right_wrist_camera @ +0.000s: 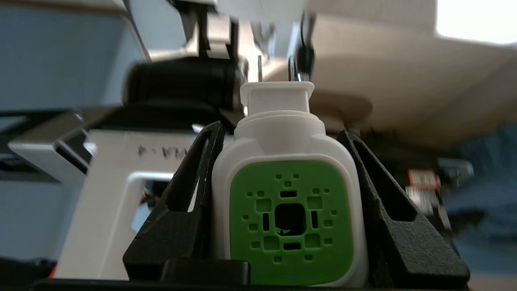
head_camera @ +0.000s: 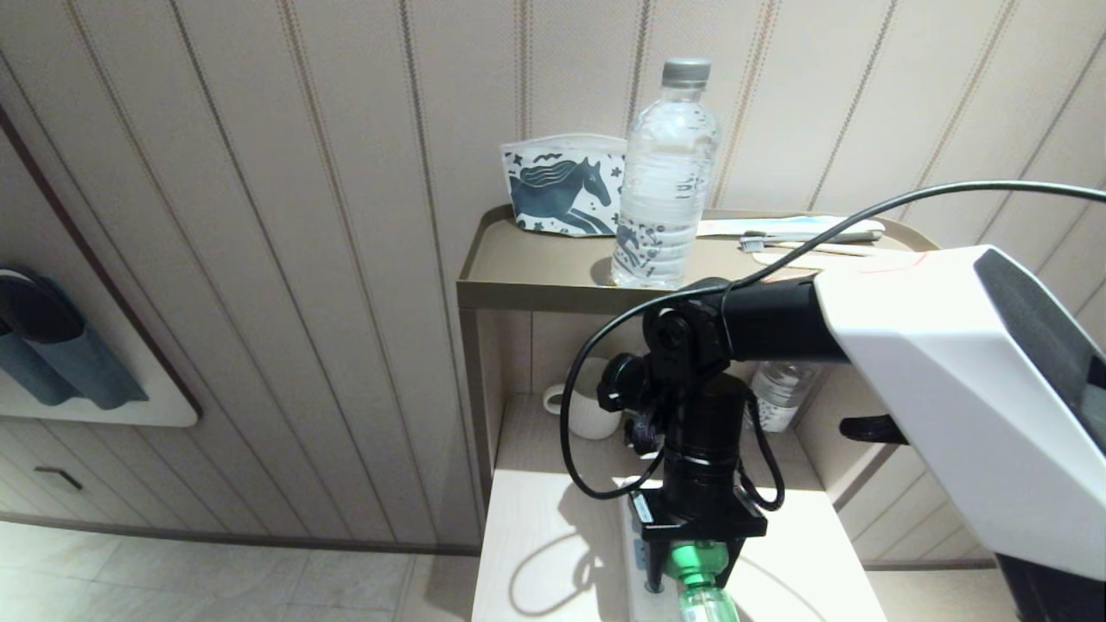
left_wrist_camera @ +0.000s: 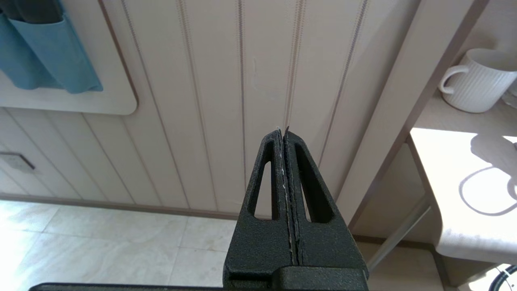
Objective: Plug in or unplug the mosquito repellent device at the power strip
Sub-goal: Insert the plug into the socket
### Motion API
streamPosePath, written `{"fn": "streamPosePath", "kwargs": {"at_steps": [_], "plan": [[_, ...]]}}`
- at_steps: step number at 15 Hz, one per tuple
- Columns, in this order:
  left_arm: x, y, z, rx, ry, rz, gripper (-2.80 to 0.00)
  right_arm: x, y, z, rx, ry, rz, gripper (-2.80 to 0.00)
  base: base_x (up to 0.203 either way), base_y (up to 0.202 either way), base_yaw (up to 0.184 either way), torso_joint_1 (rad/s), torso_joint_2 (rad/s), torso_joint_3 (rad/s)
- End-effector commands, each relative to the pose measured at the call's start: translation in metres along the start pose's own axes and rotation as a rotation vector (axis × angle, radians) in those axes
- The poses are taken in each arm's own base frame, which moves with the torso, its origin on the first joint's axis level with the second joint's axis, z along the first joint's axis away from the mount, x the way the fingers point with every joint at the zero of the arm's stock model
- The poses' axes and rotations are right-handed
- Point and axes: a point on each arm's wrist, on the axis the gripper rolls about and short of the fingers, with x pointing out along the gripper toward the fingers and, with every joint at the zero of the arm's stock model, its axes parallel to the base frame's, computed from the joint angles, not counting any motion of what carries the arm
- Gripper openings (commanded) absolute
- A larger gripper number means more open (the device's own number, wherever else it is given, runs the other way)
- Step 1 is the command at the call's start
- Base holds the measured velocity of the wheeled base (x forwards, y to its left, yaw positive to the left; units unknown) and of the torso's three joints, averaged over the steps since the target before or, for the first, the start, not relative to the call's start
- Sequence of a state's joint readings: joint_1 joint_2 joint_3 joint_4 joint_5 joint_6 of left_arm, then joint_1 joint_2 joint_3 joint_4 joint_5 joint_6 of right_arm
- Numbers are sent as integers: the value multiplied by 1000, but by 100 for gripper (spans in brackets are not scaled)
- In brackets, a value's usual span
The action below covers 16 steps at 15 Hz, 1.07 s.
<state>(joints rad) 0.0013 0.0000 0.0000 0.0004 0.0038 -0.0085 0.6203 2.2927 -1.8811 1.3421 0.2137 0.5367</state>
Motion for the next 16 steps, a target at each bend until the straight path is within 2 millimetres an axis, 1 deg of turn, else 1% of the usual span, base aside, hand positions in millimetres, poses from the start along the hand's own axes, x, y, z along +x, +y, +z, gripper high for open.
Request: {"fn": "streamPosePath", "kwargs": {"at_steps": [1, 3, 4, 6, 11, 13, 16], "plan": [[0, 0, 0, 0, 1, 1, -280, 5, -7, 9, 33, 38, -8, -280, 0, 0, 0, 0, 0, 0], [0, 0, 0, -1, 1, 1, -280, 0, -14, 16, 53, 19, 9, -280, 0, 0, 0, 0, 0, 0], [0, 0, 0, -1, 1, 0, -280, -1, -15, 18, 56, 14, 12, -280, 0, 0, 0, 0, 0, 0], [0, 0, 0, -1, 1, 0, -280, 5, -13, 22, 59, 21, 2, -280, 0, 0, 0, 0, 0, 0], [0, 0, 0, -1, 1, 1, -280, 10, -8, 22, 57, 14, 2, -280, 0, 0, 0, 0, 0, 0], [0, 0, 0, -1, 1, 1, -280, 13, -6, 19, 49, 19, -3, -280, 0, 0, 0, 0, 0, 0], [0, 0, 0, -1, 1, 0, -280, 6, -4, 10, 42, -24, 16, -280, 0, 0, 0, 0, 0, 0]]}}
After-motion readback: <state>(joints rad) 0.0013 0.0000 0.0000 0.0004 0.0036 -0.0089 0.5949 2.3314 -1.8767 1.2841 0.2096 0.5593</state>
